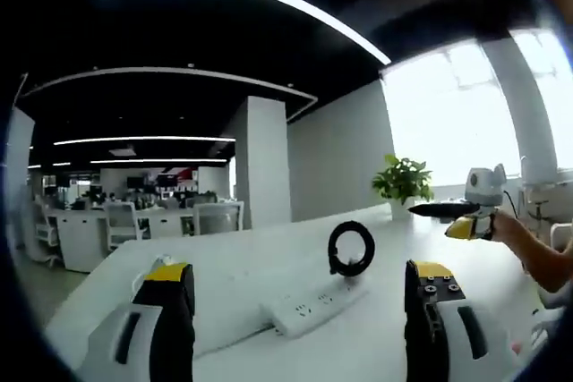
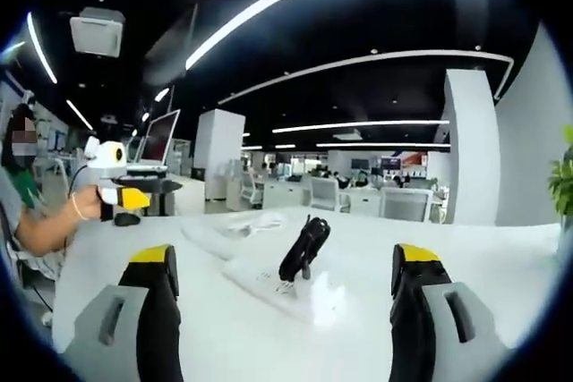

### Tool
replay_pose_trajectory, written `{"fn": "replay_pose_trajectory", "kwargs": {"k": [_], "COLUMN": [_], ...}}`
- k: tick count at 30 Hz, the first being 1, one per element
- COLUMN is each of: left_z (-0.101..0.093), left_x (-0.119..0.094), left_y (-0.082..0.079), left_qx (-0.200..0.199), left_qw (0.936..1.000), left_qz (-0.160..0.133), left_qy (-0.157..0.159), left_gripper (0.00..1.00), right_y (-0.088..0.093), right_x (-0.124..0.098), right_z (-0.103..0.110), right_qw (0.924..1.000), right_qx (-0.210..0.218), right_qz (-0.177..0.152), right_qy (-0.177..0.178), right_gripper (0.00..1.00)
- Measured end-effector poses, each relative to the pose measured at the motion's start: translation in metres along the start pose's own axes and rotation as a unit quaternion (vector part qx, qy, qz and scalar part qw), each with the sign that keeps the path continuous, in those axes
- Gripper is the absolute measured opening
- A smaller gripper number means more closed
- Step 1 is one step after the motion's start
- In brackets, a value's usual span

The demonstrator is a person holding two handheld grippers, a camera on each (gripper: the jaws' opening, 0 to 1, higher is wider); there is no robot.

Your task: Straighten the power strip on the desk, plug the charger into it

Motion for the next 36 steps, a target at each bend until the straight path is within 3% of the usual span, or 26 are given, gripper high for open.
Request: {"fn": "replay_pose_trajectory", "kwargs": {"k": [4,10,14,17,21,29,36], "left_z": [-0.006,-0.012,-0.013,-0.013,-0.013,-0.020,-0.024], "left_x": [-0.009,-0.022,-0.030,-0.037,-0.043,-0.057,-0.066], "left_y": [0.005,0.012,0.014,0.015,0.016,0.019,0.026], "left_qx": [-0.001,0.002,-0.009,-0.011,-0.007,-0.012,-0.015], "left_qw": [0.9999,0.9995,0.9995,0.9991,0.9988,0.9981,0.9970], "left_qz": [0.015,0.027,0.021,0.017,0.022,0.020,0.015], "left_qy": [-0.003,-0.012,-0.024,-0.037,-0.044,-0.058,-0.074], "left_gripper": [0.99,0.99,0.99,0.99,0.99,0.99,0.99], "right_y": [0.003,0.011,0.012,0.009,0.008,0.012,0.027], "right_x": [-0.005,-0.012,-0.019,-0.026,-0.035,-0.049,-0.060], "right_z": [0.007,0.014,0.018,0.022,0.026,0.030,0.035], "right_qw": [1.0000,0.9992,0.9993,0.9999,0.9997,0.9996,0.9990], "right_qx": [0.002,-0.018,-0.017,0.010,0.022,0.019,0.014], "right_qz": [0.003,0.035,0.030,0.005,-0.004,0.001,0.017], "right_qy": [0.002,0.010,0.013,0.007,0.006,0.020,0.038], "right_gripper": [0.99,0.97,0.96,0.96,0.95,0.94,0.93]}}
Point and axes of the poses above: the point that each gripper's makers call its tool centre point, and the gripper's own axes: x roughly forward along the fingers, z roughly to its left, y roughly out of its underside, the point moved 9 cm from there along -x, roughly backward along the fingers, and after that the axes turned 8 degrees about x, right-handed, at the moved point
